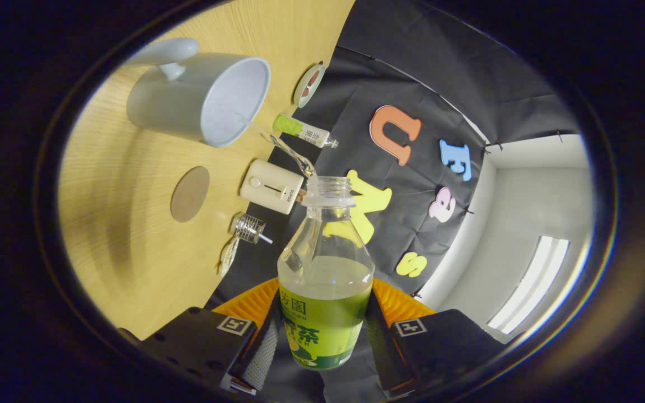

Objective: Take the bottle from table, then pour the juice into the cup, finally place the bottle on the coaster

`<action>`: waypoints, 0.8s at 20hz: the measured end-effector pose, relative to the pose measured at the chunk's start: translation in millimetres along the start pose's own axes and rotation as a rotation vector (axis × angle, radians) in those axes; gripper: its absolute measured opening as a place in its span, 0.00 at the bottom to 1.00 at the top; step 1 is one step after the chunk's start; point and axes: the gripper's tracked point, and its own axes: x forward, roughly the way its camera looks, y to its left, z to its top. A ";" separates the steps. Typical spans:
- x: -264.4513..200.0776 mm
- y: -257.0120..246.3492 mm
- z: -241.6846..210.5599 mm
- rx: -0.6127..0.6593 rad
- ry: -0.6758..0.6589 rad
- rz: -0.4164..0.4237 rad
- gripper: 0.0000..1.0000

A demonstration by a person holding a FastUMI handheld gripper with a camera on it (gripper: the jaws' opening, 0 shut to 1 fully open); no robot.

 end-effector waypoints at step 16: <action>-15.1 5.0 19.0 -0.134 -0.042 -0.037 0.78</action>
